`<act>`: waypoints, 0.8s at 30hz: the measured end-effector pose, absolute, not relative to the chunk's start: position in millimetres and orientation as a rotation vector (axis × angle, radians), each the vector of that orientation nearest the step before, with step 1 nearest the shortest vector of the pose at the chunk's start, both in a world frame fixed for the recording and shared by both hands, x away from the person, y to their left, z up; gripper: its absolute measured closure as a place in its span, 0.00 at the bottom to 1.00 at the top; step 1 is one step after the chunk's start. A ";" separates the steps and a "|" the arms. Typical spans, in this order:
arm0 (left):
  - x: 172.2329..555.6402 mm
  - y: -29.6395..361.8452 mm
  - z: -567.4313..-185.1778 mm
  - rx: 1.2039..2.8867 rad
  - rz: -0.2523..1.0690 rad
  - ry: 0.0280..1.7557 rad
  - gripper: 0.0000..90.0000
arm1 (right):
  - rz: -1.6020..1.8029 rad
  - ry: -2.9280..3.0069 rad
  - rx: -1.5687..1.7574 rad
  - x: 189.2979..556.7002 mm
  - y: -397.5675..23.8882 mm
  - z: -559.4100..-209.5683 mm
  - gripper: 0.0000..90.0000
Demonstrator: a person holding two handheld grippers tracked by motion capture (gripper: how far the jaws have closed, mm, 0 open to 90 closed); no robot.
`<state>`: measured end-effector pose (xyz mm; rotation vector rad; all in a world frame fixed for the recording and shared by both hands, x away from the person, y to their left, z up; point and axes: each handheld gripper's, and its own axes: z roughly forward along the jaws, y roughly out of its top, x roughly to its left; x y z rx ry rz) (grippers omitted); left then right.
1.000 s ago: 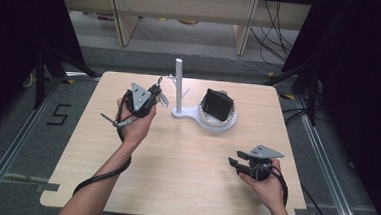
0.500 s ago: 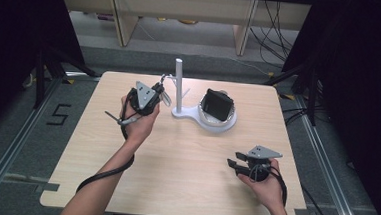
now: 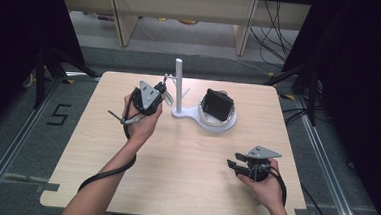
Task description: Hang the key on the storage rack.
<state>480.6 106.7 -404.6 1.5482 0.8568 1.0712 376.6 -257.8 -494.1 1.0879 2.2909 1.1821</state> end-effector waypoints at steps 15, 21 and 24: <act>483.3 103.9 -405.0 1.584 1.080 0.845 0.94 | 1.180 2.300 1.088 376.8 -257.8 -494.5 0.62; 484.1 102.6 -405.3 1.591 1.076 0.841 0.94 | 1.178 2.303 1.088 376.8 -257.4 -494.8 0.62; 484.4 100.7 -406.2 1.601 1.075 0.833 0.93 | 1.178 2.305 1.089 376.7 -257.1 -495.1 0.62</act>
